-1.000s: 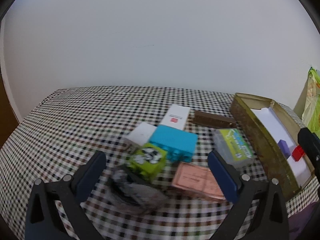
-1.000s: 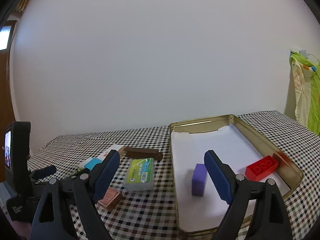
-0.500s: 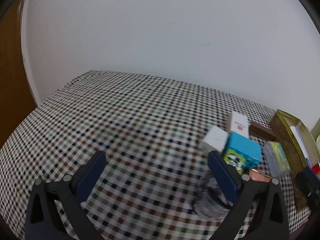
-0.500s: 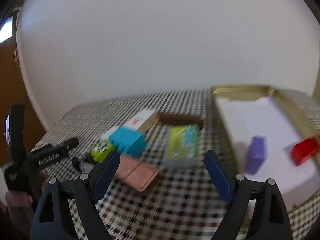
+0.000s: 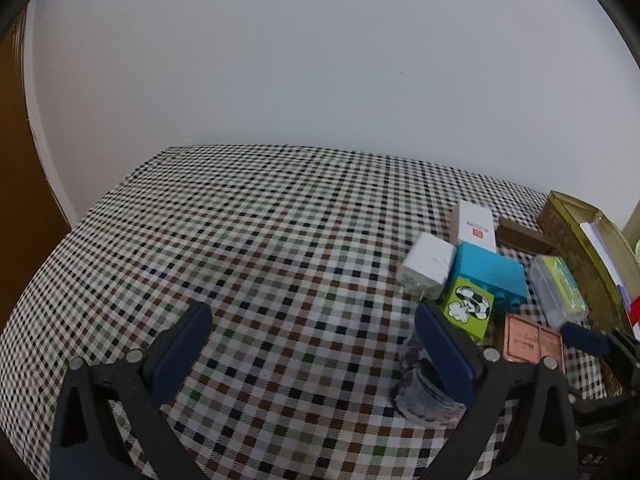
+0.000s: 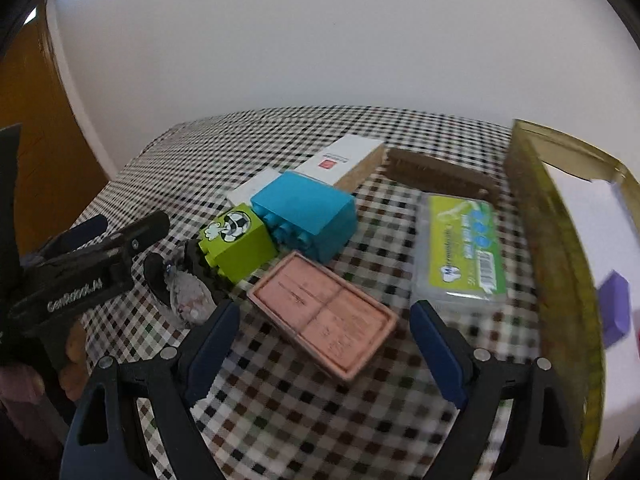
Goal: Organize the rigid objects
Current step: 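Grasp the copper plate with the right gripper while the left grasps the grey brush, then carry the copper plate and grey brush over the gold tray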
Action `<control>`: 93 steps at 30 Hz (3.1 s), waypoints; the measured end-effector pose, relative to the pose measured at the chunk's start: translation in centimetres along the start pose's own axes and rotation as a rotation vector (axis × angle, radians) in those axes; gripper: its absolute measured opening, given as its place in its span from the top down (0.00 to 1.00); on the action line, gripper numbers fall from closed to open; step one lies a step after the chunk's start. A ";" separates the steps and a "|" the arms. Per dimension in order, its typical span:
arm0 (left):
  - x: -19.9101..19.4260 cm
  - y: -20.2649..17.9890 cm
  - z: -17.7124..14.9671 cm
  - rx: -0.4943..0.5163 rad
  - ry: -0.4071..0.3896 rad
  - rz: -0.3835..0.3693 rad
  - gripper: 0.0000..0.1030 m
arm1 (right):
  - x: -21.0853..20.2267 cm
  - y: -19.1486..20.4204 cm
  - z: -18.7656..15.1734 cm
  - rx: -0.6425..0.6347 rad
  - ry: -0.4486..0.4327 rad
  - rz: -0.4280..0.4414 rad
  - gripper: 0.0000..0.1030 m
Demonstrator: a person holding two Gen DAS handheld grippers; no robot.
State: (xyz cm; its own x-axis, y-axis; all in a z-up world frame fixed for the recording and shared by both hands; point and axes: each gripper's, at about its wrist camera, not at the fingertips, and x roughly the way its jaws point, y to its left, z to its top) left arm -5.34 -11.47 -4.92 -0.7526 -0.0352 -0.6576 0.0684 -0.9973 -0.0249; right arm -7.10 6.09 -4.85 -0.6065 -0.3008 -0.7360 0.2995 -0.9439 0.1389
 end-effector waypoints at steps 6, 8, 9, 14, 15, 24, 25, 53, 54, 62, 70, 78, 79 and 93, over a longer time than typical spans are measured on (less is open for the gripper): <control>0.5 0.6 0.4 -0.031 0.028 -0.001 0.01 | 1.5 1.8 0.4 -0.119 0.077 0.005 0.14; 0.4 0.7 0.3 -0.046 0.038 0.002 0.01 | 1.3 2.1 0.1 -0.148 0.080 -0.014 0.19; 0.5 0.8 0.3 -0.051 0.041 0.001 0.01 | 1.2 2.1 0.0 -0.158 0.073 -0.028 0.29; 1.0 1.5 0.3 -0.070 0.055 -0.004 0.01 | 0.0 2.3 -1.2 -0.187 0.049 -0.007 0.46; 1.1 1.6 0.3 -0.076 0.057 -0.007 0.01 | -0.1 2.2 -1.3 -0.182 0.044 0.006 0.51; 0.1 0.2 -0.1 -0.020 0.028 -0.117 0.01 | -2.5 0.1 -3.5 -0.008 0.011 0.142 0.54; 0.0 -0.2 -0.2 0.001 0.026 -0.134 0.01 | -2.4 0.2 -3.3 -0.005 0.009 0.145 0.54; 1.0 -1.2 -0.6 0.032 0.114 -0.241 0.59 | -1.3 1.4 -2.6 -0.131 0.036 0.040 0.44; 1.0 -1.1 -0.6 0.031 0.114 -0.241 0.59 | -1.1 1.6 -2.5 -0.138 0.047 0.033 0.44; 1.2 -1.4 -0.8 0.045 0.137 -0.225 0.46 | -1.4 2.3 -3.1 -0.187 0.044 -0.012 0.53; 1.7 -2.4 -1.4 0.089 0.183 -0.152 0.40 | -2.0 -0.5 -3.0 -0.051 0.013 0.096 0.53; 1.5 -1.2 -1.3 0.031 0.169 -0.132 0.56 | -3.9 -1.1 -3.6 -0.021 -0.053 0.143 0.53; 1.4 -1.1 -1.3 0.018 0.167 -0.122 0.57 | -4.1 -0.9 -3.4 -0.020 -0.065 0.146 0.53; -2.2 -3.2 -0.3 -0.049 -0.030 -0.081 0.58 | -9.4 -3.7 -3.5 0.060 -0.341 0.167 0.53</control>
State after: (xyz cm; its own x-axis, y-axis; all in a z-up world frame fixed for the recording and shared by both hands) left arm -3.74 -8.23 -3.60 -0.7760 0.0431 -0.6293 0.0377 -0.9927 -0.1145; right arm 0.01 12.83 -0.76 -0.7659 -0.4696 -0.4390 0.3776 -0.8813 0.2841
